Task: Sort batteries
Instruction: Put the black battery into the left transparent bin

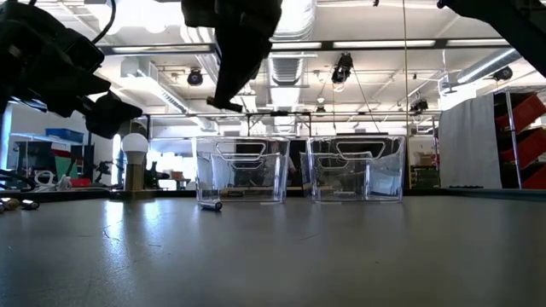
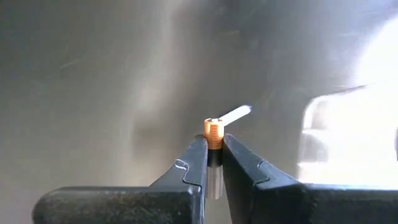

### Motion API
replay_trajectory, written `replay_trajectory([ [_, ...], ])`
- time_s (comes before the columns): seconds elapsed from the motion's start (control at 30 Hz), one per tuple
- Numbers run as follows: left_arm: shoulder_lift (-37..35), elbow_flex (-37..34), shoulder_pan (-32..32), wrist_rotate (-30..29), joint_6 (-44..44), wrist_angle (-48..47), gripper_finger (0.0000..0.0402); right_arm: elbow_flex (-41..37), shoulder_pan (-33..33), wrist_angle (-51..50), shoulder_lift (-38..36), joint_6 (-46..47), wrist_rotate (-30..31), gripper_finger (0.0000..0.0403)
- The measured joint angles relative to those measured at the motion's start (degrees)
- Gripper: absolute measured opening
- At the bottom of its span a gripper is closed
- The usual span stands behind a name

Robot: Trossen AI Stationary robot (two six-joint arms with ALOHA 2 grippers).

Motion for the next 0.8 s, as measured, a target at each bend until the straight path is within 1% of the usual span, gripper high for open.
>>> replay_trajectory([
  [0.07, 0.0, 0.0, 0.0, 0.0, 0.0, 0.0, 0.0284, 1.0, -1.4, 0.4, -0.1, 0.0, 1.5, 0.0026],
  [0.13, 0.0, 0.0, 0.0, 0.0, 0.0, 0.0, 0.0284, 0.7, -3.0, 0.7, -1.3, -1.1, 1.8, 0.0026],
  [0.33, 0.1, 0.0, 0.0, 0.0, 0.0, 0.0, 0.0284, 0.9, -8.9, 3.0, -2.9, -5.4, 4.1, 0.0027],
  [0.47, 0.1, 0.0, 0.0, 0.0, 0.0, 0.0, 0.0284, 0.9, -13.7, 6.7, -2.6, -8.6, 4.1, 0.0027],
  [0.6, 0.2, 0.0, 0.0, 0.0, 0.0, 0.0, 0.0284, 0.9, -18.0, 8.0, -0.5, -12.1, 4.0, 0.0027],
  [0.7, 0.3, 0.0, 0.0, 0.0, 0.0, 0.0, 0.0284, 0.8, -20.9, 7.9, 1.7, -13.7, 2.2, 0.0027],
  [0.8, 0.4, 0.0, 0.0, 0.0, 0.0, 0.0, 0.0284, 0.8, -23.4, 7.9, 3.9, -13.7, -3.1, 0.0028],
])
